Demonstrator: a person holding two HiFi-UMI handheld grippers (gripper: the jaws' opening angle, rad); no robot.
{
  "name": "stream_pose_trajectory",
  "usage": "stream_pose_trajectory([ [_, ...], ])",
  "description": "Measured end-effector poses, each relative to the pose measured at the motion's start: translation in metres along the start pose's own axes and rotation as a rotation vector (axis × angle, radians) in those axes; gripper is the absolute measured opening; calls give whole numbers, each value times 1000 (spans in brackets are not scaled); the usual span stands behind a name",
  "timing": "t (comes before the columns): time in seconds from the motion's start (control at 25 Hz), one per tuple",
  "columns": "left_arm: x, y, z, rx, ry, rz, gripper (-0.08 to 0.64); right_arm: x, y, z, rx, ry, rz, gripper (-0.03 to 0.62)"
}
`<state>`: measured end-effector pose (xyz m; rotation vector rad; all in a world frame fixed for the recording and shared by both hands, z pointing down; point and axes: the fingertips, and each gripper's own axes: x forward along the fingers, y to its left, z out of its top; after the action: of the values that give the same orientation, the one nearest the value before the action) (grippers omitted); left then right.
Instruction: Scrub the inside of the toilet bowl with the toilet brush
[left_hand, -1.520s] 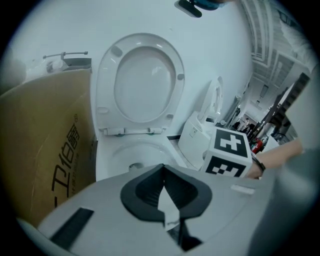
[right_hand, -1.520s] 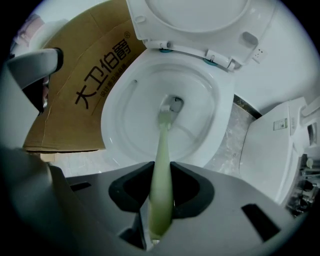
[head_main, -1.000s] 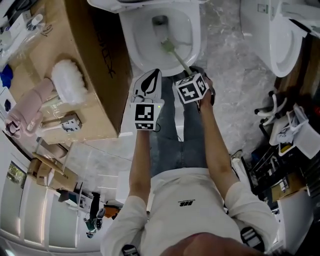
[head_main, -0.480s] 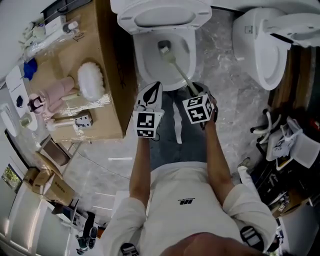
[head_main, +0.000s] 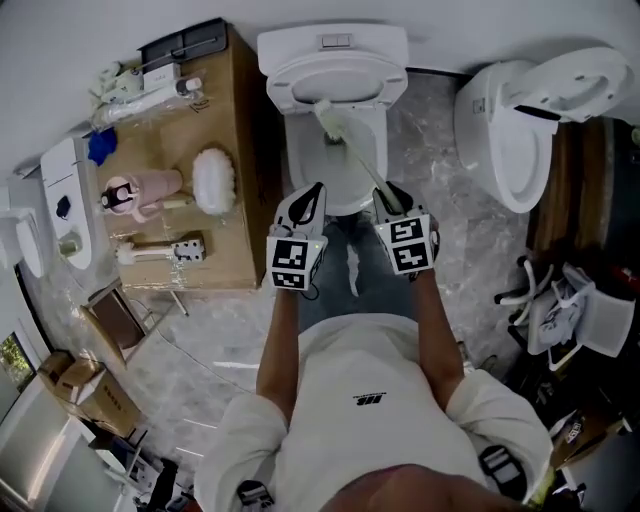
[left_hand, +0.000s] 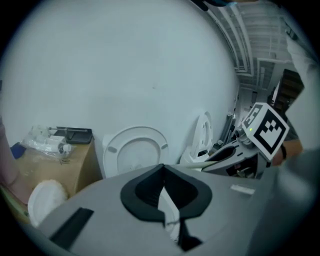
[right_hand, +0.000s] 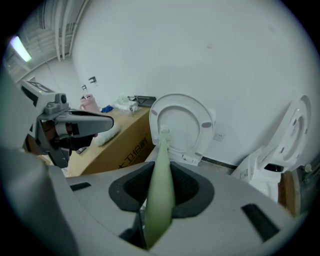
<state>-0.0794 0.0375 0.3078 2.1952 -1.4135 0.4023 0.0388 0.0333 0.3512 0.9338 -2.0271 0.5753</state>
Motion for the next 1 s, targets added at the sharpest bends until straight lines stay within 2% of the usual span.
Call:
stream_pose_trajectory([
  [0.4, -40, -6, 59, 34, -68, 28, 9, -72, 3, 53, -40, -185, 22, 87],
  [0.72, -62, -28, 101, 74, -113, 9, 9, -120, -1, 85, -71, -269, -1, 87],
  [1.0, -66, -40, 117, 117, -124, -1, 9, -138, -4, 95, -83, -317, -8, 87],
])
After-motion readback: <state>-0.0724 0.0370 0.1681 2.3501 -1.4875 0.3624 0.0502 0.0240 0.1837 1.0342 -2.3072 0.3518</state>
